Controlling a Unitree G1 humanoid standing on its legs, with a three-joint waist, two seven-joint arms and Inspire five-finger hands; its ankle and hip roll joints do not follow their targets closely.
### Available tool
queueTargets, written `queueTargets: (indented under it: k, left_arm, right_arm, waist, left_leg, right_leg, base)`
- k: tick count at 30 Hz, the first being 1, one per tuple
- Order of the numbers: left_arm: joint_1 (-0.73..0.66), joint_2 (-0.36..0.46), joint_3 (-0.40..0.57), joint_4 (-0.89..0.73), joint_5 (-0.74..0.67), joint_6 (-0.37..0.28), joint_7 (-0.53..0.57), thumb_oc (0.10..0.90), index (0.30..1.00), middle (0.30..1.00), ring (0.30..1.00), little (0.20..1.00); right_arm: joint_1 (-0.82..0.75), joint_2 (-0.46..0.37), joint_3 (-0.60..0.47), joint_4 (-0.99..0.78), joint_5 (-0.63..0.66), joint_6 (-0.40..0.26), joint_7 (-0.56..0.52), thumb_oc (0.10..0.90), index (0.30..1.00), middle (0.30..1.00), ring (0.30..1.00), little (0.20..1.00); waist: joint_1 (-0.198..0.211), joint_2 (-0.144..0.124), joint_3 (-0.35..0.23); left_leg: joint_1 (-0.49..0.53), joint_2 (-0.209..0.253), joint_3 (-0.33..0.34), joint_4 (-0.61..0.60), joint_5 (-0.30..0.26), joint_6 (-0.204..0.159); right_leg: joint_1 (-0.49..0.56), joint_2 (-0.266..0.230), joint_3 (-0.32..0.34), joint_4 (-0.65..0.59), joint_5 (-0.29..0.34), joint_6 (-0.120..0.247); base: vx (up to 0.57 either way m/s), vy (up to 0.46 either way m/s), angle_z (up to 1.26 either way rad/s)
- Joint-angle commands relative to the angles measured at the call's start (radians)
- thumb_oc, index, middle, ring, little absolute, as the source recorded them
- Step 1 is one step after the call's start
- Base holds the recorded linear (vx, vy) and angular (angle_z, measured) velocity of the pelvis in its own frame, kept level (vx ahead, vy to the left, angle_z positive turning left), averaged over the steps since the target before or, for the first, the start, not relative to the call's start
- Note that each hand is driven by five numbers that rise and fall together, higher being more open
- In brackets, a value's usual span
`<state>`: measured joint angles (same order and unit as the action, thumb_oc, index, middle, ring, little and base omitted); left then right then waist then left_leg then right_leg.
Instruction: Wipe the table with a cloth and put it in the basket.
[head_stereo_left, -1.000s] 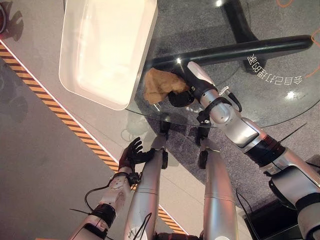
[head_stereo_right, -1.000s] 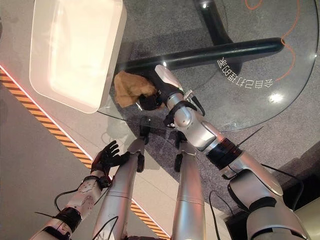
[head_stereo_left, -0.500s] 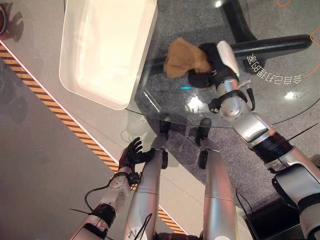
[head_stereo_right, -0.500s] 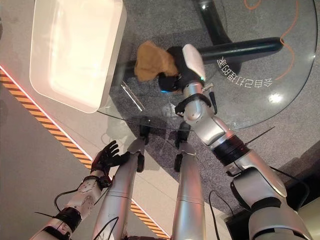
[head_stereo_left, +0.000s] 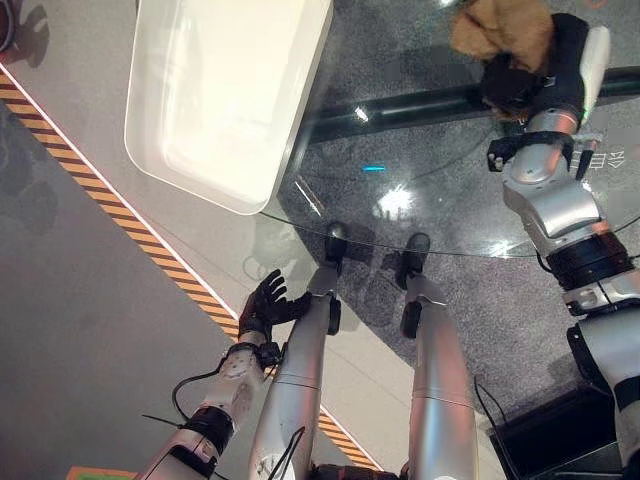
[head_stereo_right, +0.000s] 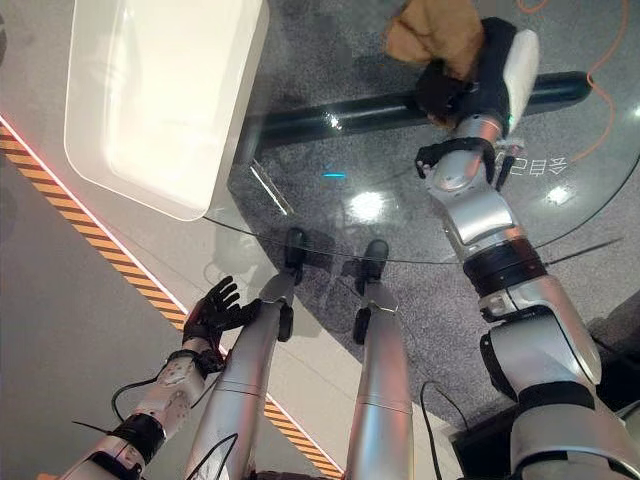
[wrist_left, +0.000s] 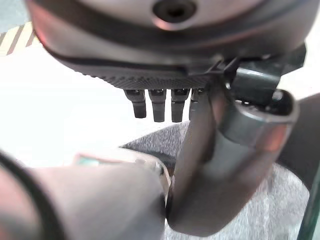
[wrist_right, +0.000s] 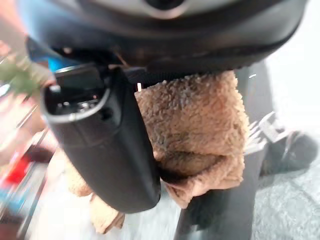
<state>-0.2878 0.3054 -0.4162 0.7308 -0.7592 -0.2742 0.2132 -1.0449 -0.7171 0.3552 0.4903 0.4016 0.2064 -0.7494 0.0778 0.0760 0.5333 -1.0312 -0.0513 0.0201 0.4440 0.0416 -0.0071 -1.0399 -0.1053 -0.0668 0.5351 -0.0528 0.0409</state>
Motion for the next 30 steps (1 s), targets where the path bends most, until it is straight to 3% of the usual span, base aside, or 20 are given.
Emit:
queueTargets:
  k: [1,6,8,11,19,27,30]
  left_arm:
    - [0.148,0.016,0.055,-0.018,-0.031,-0.110,0.116,0.800,0.900,0.900,0.900,0.900]
    - [0.162,0.009,0.164,-0.056,-0.038,-0.174,0.245,0.800,0.900,0.900,0.900,0.900]
    - [0.178,0.005,0.231,-0.102,-0.001,-0.242,0.318,0.800,0.900,0.900,0.900,0.900]
    - [0.194,0.013,0.299,-0.193,0.026,-0.276,0.344,0.800,0.900,0.900,0.900,0.900]
    - [0.268,0.014,0.327,-0.462,-0.018,-0.319,0.168,0.800,0.900,0.900,0.900,0.900]
    - [0.288,0.049,0.374,-0.671,-0.126,-0.366,0.131,0.800,0.900,0.900,0.900,0.900]
    - [0.290,0.058,0.402,-0.747,-0.182,-0.384,0.051,0.800,0.900,0.900,0.900,0.900]
  right_arm:
    - [0.086,-0.138,-0.069,-0.111,0.015,-0.081,-0.057,0.100,0.300,0.300,0.300,0.200]
    - [0.214,-0.098,-0.118,-0.214,-0.029,-0.079,-0.008,0.100,0.300,0.300,0.300,0.200]
    - [0.272,-0.072,-0.132,-0.273,-0.060,-0.070,0.022,0.100,0.300,0.300,0.300,0.200]
    - [0.334,-0.036,-0.149,-0.331,-0.135,-0.063,0.054,0.100,0.300,0.300,0.300,0.200]
    - [0.445,0.023,-0.190,-0.438,-0.205,-0.086,0.128,0.100,0.300,0.300,0.300,0.200]
    - [0.561,0.070,-0.225,-0.528,-0.234,-0.147,0.165,0.100,0.300,0.300,0.300,0.200]
    - [0.598,0.088,-0.235,-0.567,-0.215,-0.181,0.195,0.100,0.300,0.300,0.300,0.200]
  waist:
    - [-0.028,0.044,-0.013]
    - [-0.029,0.038,-0.013]
    - [-0.027,0.033,-0.013]
    - [-0.020,0.024,-0.013]
    - [-0.009,0.013,-0.013]
    - [-0.018,0.008,-0.013]
    - [-0.019,0.006,-0.013]
  left_leg:
    - [0.069,-0.048,0.024,-0.011,-0.075,0.039]
    - [0.105,-0.048,0.025,-0.023,-0.073,0.038]
    - [0.131,-0.047,0.021,-0.032,-0.071,0.034]
    - [0.156,-0.046,0.016,-0.036,-0.072,0.029]
    - [0.207,-0.046,0.003,-0.043,-0.076,0.032]
    - [0.239,-0.047,0.005,-0.040,-0.082,0.038]
    - [0.245,-0.047,0.004,-0.037,-0.085,0.041]
  right_leg:
    - [0.034,0.063,-0.018,-0.071,0.049,0.007]
    - [0.067,0.061,-0.025,-0.074,0.035,0.005]
    - [0.094,0.062,-0.030,-0.078,0.028,0.002]
    - [0.123,0.060,-0.042,-0.077,0.016,-0.001]
    - [0.182,0.061,-0.064,-0.071,0.003,-0.011]
    - [0.223,0.063,-0.064,-0.077,-0.002,-0.012]
    - [0.229,0.063,-0.063,-0.077,-0.002,-0.011]
  base:
    - [0.00,0.000,0.00]
    - [-0.01,-0.032,-0.02]
    - [-0.01,-0.082,-0.01]
    - [-0.02,-0.096,-0.01]
    - [-0.01,-0.060,0.04]
    - [0.01,-0.013,0.01]
    - [0.01,-0.032,0.01]
